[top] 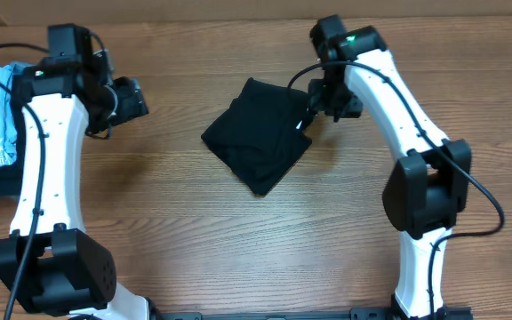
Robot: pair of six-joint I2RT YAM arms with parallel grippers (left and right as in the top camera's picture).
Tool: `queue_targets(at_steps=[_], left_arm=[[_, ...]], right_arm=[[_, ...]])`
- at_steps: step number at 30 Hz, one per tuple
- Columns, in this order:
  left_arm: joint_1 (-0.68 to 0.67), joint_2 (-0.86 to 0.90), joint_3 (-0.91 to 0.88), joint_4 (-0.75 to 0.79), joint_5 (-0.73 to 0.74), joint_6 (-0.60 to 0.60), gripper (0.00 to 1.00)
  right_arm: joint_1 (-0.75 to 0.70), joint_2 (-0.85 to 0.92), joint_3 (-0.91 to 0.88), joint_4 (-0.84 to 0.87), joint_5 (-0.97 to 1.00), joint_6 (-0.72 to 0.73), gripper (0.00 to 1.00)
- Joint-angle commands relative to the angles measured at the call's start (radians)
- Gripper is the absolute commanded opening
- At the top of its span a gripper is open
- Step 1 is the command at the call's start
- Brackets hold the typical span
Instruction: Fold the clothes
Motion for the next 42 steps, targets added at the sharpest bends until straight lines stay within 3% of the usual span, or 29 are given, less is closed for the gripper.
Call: queue_targets(at_steps=[1,6,11,14,19,20,21,22,24,25,27,29,33,35,39,42], left_arm=[[-0.079,-0.008,-0.002,0.047,0.0,0.099,0.7],[-0.134,-0.008,-0.002,0.075,-0.025,0.097,0.71],[-0.136,-0.008,-0.002,0.082,-0.026,0.098,0.71],[-0.136,-0.008,-0.002,0.092,-0.025,0.098,0.71],[-0.136,-0.008,-0.002,0.093,-0.025,0.098,0.71],[-0.136,-0.008,-0.002,0.092,-0.025,0.098,0.71],[-0.136,-0.008,-0.002,0.091,-0.025,0.098,0.71],[-0.136,-0.008,-0.002,0.091,-0.026,0.098,0.71],[-0.136,-0.008,-0.002,0.092,-0.026,0.098,0.71],[-0.136,-0.008,-0.002,0.093,-0.026,0.098,0.71],[-0.136,-0.008,-0.002,0.093,-0.026,0.098,0.71],[-0.136,-0.008,-0.002,0.094,-0.026,0.098,0.71],[-0.136,-0.008,-0.002,0.086,-0.024,0.097,0.71],[-0.136,-0.008,-0.002,0.069,-0.022,0.098,0.72],[-0.137,-0.008,-0.002,0.072,-0.022,0.113,0.72],[-0.143,-0.008,-0.002,0.079,0.02,0.134,0.71]], right_arm=[[-0.022,-0.092,0.0,-0.042,-0.116,-0.023,0.69],[0.008,-0.09,-0.026,-0.046,-0.329,-0.049,0.73],[0.068,-0.09,-0.228,-0.011,-0.481,-0.05,0.71],[0.11,-0.09,-0.333,0.086,-0.58,-0.05,0.7],[0.153,-0.09,-0.344,0.235,-0.598,-0.011,0.68],[0.153,-0.09,-0.344,0.245,-0.584,0.007,0.64],[0.153,-0.09,-0.344,0.249,-0.573,0.011,0.5],[0.153,-0.09,-0.344,0.248,-0.575,0.011,0.23],[0.16,-0.09,-0.344,0.218,-0.683,-0.103,0.07],[0.164,-0.09,-0.344,0.171,-0.716,-0.168,0.04],[0.165,-0.09,-0.344,0.041,-0.708,-0.28,0.04],[0.166,-0.09,-0.344,-0.061,-0.657,-0.352,0.1],[0.165,-0.09,-0.344,-0.097,-0.461,-0.357,0.45],[0.165,-0.09,-0.344,-0.103,-0.333,-0.342,0.46],[0.148,-0.09,-0.344,-0.078,-0.028,-0.132,0.49],[0.144,-0.1,-0.334,-0.042,-0.035,-0.121,0.49]])
